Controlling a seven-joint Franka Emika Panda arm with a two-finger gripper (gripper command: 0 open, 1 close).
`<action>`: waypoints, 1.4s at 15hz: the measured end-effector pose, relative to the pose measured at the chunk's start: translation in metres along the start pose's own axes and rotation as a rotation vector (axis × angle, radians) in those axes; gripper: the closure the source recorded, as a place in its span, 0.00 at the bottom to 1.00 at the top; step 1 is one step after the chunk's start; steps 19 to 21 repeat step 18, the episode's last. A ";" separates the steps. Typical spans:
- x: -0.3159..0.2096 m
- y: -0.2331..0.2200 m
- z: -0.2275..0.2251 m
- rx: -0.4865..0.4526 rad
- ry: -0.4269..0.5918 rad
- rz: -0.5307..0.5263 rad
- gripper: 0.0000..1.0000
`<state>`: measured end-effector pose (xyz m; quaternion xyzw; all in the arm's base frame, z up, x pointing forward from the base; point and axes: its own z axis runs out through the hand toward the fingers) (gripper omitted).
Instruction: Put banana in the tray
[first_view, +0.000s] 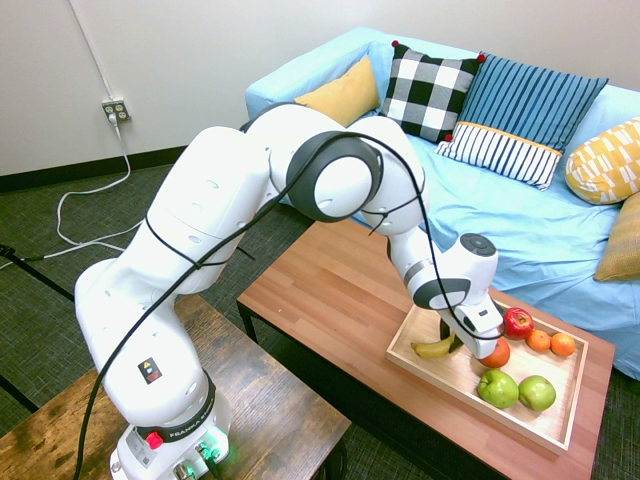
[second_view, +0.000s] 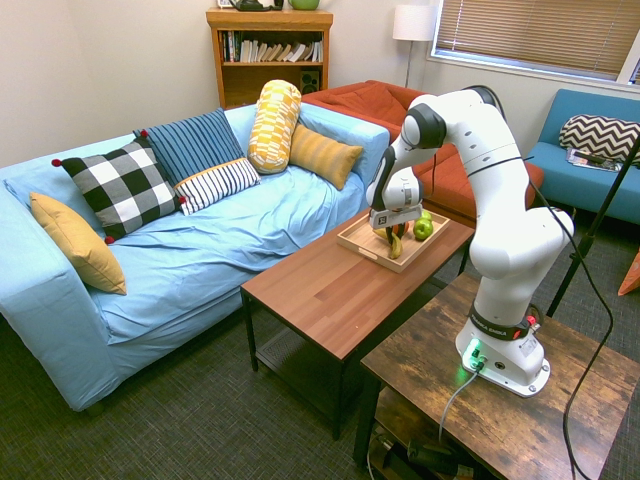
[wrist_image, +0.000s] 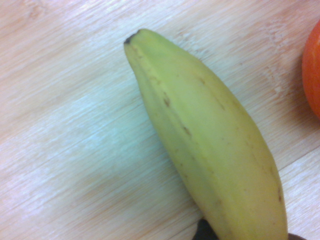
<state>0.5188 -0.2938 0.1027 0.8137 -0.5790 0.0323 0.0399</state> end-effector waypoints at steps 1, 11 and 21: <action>0.001 0.000 0.001 0.002 0.000 0.003 0.00; 0.005 0.002 0.001 0.021 -0.011 -0.016 0.00; 0.003 0.021 -0.064 0.042 -0.041 -0.042 0.00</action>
